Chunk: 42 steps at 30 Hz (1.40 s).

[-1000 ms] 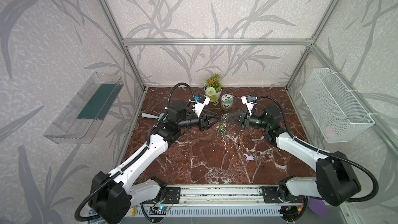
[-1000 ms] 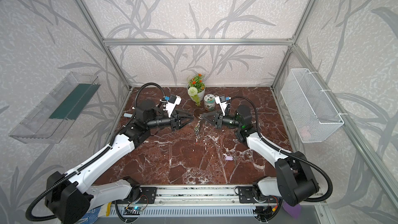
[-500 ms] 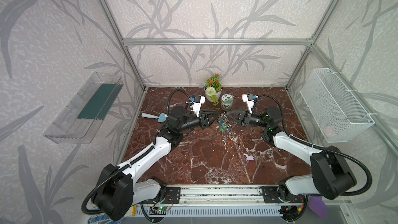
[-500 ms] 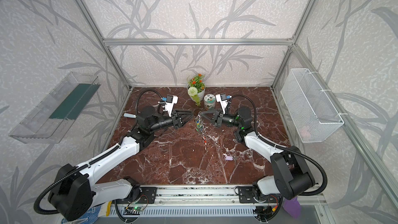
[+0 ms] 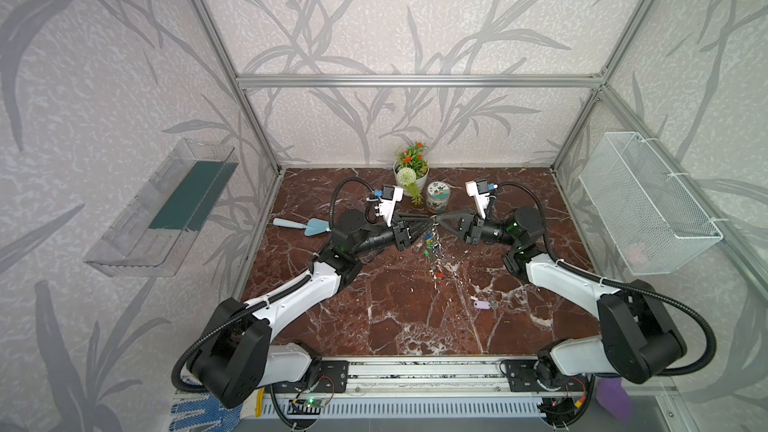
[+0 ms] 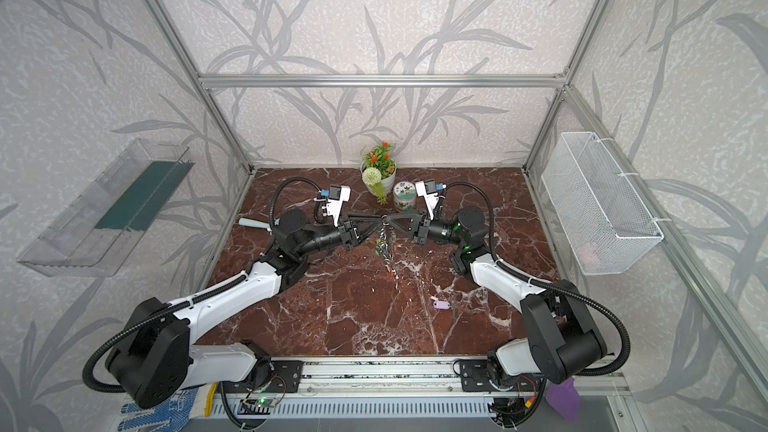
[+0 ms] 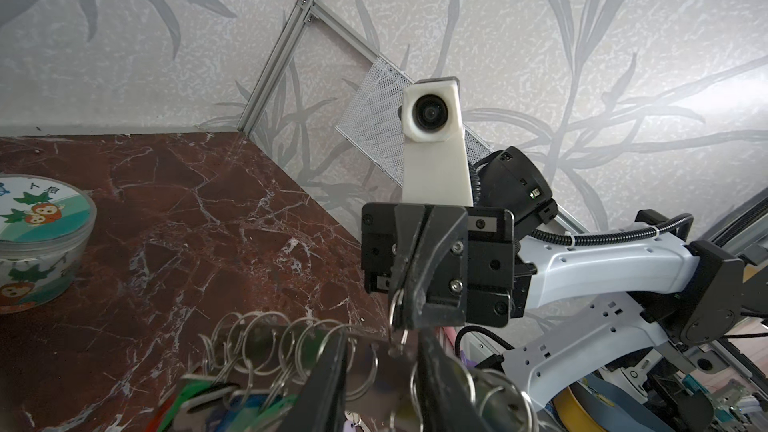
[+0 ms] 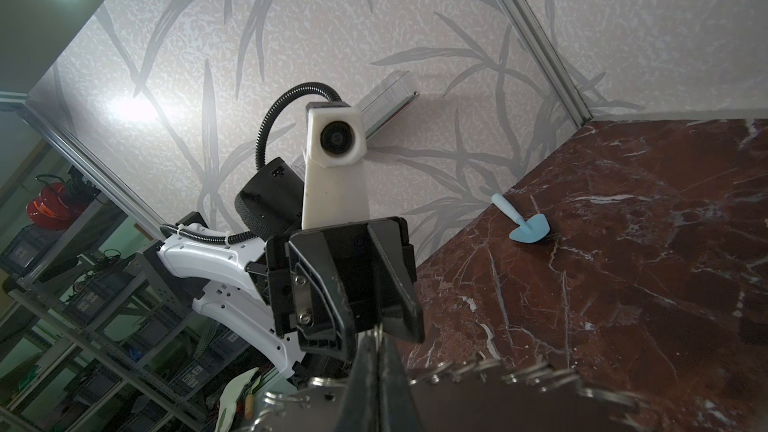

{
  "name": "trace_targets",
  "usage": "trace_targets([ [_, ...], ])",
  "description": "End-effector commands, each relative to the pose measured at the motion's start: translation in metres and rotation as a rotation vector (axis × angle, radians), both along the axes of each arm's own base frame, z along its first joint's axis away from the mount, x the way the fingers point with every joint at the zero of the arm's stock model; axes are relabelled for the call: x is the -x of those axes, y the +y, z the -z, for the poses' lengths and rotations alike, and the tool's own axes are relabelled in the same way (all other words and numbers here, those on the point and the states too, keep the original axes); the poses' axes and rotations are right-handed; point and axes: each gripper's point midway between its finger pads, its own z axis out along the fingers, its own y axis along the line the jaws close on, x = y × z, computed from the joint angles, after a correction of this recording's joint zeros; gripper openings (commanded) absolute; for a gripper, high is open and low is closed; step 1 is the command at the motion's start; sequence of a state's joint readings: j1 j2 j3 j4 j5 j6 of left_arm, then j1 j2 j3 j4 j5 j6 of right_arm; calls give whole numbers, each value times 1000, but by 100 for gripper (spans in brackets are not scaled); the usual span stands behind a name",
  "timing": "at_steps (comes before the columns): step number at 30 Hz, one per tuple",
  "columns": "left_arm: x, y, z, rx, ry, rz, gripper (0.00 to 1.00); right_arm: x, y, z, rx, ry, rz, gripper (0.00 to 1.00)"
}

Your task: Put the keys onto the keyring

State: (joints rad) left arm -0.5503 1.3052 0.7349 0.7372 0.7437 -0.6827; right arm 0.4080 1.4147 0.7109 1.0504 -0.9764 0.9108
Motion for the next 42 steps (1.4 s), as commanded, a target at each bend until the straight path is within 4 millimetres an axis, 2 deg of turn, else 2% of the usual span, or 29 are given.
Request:
trace_targets([
  [1,8,-3,-7,29,-25,33,28,4,-1,-17,-44,-75,8,0],
  [17,8,-8,-4,36,-11,52,19,5,1,-16,-49,-68,0,0],
  [30,7,-7,-2,25,-2,40,1,5,2,-14,-49,-65,-8,0],
  [36,7,-3,-2,-55,-38,11,0,8,1,-15,-44,-75,-13,0],
  [37,6,-2,-1,-79,-40,3,0,8,1,-14,-41,-75,-12,1],
  [40,12,1,-4,-141,-85,7,0,10,-1,-16,-36,-83,-7,11],
  [42,17,3,-6,-184,-113,16,0,8,-6,-18,-44,-75,2,23],
])
